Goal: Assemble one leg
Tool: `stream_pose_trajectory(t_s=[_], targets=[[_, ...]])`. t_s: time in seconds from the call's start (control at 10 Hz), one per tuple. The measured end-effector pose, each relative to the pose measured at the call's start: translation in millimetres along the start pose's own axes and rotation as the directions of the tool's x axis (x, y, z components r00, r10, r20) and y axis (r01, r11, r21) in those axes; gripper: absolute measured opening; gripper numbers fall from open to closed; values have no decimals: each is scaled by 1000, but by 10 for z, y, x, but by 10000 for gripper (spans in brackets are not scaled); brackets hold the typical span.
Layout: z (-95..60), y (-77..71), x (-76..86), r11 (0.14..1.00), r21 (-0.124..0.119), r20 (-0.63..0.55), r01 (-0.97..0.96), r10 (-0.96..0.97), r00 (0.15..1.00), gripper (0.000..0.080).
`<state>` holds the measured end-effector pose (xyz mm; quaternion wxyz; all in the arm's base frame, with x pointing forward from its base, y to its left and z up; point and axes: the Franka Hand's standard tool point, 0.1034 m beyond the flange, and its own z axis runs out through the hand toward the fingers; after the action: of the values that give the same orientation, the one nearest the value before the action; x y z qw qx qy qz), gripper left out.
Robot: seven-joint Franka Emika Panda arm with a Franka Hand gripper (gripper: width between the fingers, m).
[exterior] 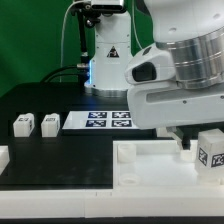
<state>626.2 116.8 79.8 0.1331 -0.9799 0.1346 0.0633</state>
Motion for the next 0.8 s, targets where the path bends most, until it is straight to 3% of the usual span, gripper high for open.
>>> stream_pose_trajectory(t_s=[0.3, 0.4, 0.5, 0.6, 0.7, 0.8], targets=[[-22, 9, 43, 943, -8, -15, 333, -334, 943, 647], [-18, -7, 36, 971, -1, -16, 238, -238, 971, 523], [-17, -4, 36, 970, -2, -15, 243, -243, 970, 523], [-17, -6, 35, 986, 3, -16, 167, -167, 986, 385], [-17, 3, 38, 999, 5, -16, 53, -53, 998, 321], [-17, 3, 40, 1000, 8, -16, -28, 28, 999, 321]])
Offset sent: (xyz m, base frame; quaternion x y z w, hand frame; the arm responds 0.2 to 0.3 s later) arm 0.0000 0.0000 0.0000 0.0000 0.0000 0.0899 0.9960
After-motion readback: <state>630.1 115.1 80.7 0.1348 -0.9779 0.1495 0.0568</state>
